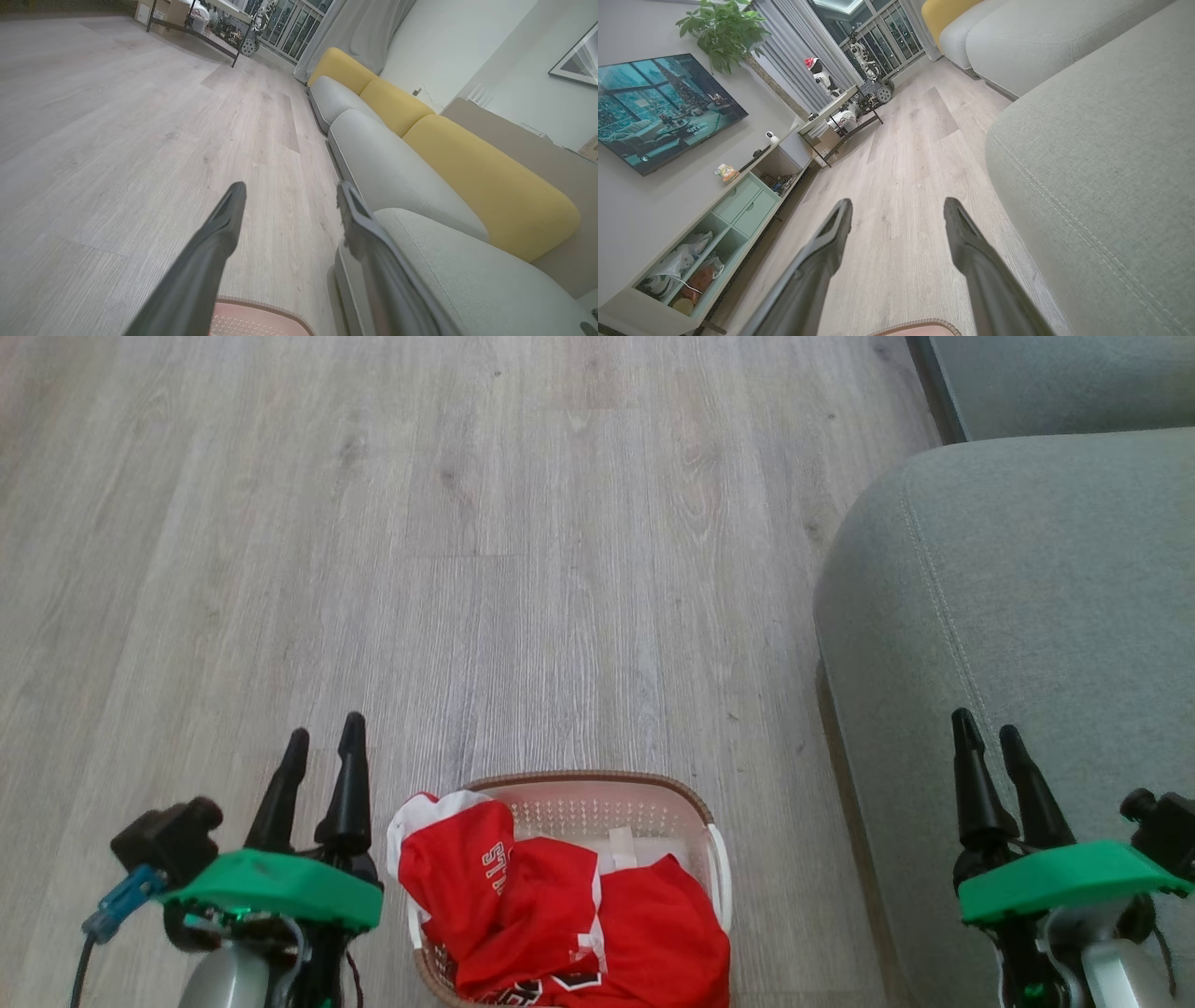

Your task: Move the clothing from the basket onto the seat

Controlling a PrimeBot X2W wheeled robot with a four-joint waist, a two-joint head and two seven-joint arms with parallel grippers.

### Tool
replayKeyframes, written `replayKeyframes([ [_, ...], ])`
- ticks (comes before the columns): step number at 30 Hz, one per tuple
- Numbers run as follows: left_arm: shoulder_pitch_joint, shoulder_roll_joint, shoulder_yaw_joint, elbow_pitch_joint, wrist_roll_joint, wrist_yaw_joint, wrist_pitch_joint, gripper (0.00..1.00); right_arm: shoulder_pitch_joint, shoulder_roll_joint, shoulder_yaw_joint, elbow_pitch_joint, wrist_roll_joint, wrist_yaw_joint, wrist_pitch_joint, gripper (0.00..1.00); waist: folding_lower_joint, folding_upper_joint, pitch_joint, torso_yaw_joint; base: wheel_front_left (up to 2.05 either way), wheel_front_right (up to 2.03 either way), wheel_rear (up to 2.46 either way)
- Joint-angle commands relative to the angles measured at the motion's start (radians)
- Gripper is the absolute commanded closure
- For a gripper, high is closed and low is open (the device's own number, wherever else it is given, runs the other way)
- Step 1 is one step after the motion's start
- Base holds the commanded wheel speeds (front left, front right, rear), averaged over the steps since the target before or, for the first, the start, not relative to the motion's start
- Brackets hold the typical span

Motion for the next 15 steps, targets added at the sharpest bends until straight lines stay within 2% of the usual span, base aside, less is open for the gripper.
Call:
replayKeyframes([
  [1, -0.061, 0.015, 0.018, -0.045, 0.033, 0.007, -0.018, 0.0, -0.042, -0.017, 0.017, -0.045, -0.031, 0.0, -0.015, 0.0, 0.0, 0.0, 0.0, 0.0, 0.0, 0.0, 0.0],
  [15, -0.075, 0.017, 0.006, -0.058, 0.209, 0.012, -0.059, 0.0, -0.039, -0.016, 0.024, -0.086, -0.206, 0.0, -0.057, 0.0, 0.0, 0.0, 0.002, 0.003, 0.0, 0.0, 0.0],
])
